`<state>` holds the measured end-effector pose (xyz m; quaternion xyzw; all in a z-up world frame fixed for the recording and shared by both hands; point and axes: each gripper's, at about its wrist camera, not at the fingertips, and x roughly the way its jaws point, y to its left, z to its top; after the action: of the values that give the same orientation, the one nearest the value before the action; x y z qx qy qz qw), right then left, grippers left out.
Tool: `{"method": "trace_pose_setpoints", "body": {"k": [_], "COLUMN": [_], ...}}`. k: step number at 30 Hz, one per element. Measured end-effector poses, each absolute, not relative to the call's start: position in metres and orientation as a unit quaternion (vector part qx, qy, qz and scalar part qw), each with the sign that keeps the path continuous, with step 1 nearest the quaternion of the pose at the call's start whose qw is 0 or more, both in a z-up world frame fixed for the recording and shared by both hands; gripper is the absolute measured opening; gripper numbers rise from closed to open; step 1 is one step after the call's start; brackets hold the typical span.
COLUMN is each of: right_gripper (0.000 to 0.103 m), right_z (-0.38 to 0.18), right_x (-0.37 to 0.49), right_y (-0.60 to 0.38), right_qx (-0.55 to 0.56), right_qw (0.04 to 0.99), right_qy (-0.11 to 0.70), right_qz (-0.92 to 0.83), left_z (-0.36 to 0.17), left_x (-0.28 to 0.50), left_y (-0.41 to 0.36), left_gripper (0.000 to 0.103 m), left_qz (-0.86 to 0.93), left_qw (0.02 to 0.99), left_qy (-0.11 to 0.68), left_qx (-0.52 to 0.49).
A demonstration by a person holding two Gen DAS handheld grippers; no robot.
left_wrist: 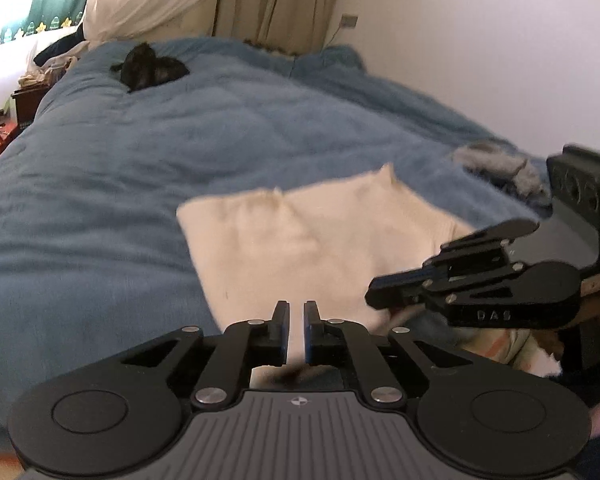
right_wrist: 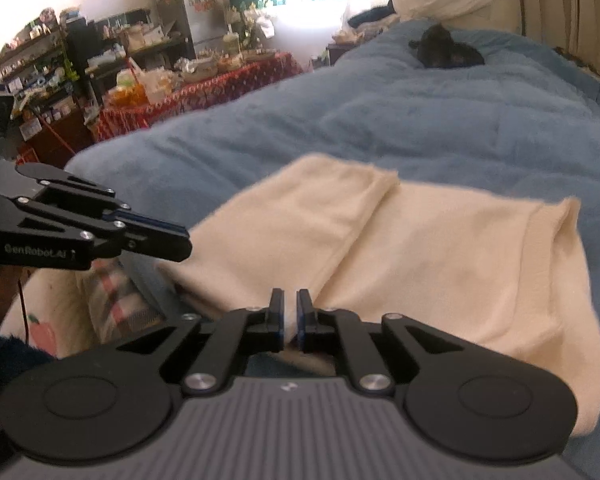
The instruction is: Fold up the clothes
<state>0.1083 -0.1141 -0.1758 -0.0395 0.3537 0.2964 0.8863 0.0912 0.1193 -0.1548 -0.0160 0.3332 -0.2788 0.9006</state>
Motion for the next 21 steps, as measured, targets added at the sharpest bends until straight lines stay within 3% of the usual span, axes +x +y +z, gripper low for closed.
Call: {"method": "trace_pose_setpoints", "body": {"k": [11,21], "right_gripper": [0.007,0.007], "right_z": [-0.201,-0.170], "right_x": [0.136,0.153], "right_y": [-0.112,-0.112], "right_qx": [-0.037,-0.038], "right_qw": [0.877,0.885], "right_qy": [0.384,0.362], "right_qz": [0.288,0.290], "left_z": [-0.186,-0.150], "left_x": [0.120,0.147], "left_y": [0.127,0.125], "left_gripper": [0.005,0.006], "left_qz": [-0.287,-0.279], "left_qw": [0.869,0.883], "left_qy": [0.402,0.372], "left_qx": [-0.015,-0.055]}}
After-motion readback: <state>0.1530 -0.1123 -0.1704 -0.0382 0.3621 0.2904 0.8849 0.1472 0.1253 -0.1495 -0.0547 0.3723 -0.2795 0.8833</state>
